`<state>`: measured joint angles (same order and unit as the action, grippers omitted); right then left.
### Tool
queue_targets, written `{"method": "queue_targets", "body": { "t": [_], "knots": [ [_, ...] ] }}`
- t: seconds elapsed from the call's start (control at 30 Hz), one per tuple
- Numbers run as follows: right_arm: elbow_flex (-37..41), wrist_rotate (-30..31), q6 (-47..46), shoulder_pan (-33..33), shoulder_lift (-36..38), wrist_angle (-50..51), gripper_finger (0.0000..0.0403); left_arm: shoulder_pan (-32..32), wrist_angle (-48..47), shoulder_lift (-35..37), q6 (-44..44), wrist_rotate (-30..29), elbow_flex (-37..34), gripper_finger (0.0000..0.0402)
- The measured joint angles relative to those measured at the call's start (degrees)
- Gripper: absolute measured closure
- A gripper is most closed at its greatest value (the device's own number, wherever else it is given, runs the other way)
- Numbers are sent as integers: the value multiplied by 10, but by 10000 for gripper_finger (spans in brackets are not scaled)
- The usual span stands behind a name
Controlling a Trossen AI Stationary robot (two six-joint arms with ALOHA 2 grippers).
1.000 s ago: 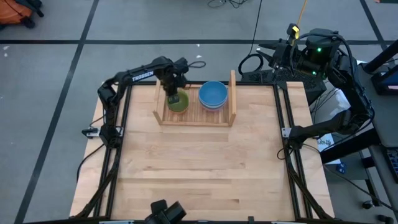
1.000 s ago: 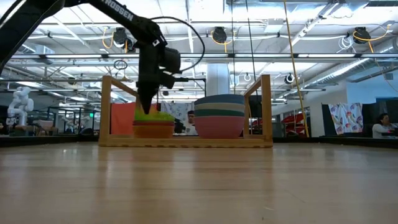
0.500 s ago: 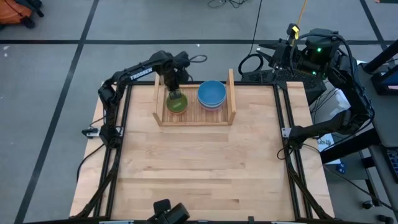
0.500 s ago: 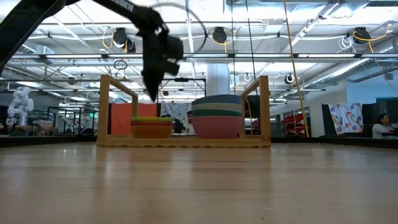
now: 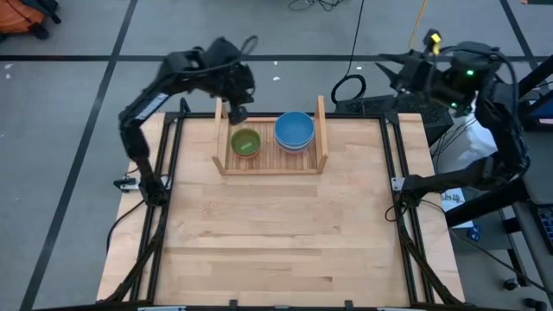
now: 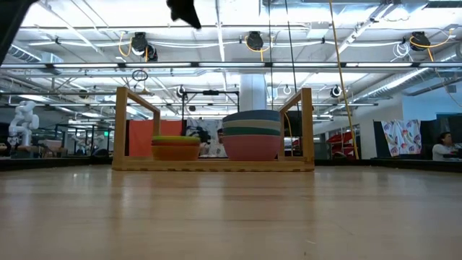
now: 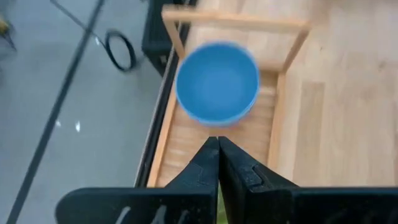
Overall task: Place and stack bowls onto a shelf
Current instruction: Return to Home Position
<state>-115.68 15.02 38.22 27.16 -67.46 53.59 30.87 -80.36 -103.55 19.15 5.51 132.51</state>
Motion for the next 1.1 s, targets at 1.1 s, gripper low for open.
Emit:
{"method": "queue_targets", "body": {
  "t": [1.1],
  "knots": [
    [0, -1, -156, 0, 112, 26, 325, -11, -96, 301, -103, -6, -2, 394]
  ]
}}
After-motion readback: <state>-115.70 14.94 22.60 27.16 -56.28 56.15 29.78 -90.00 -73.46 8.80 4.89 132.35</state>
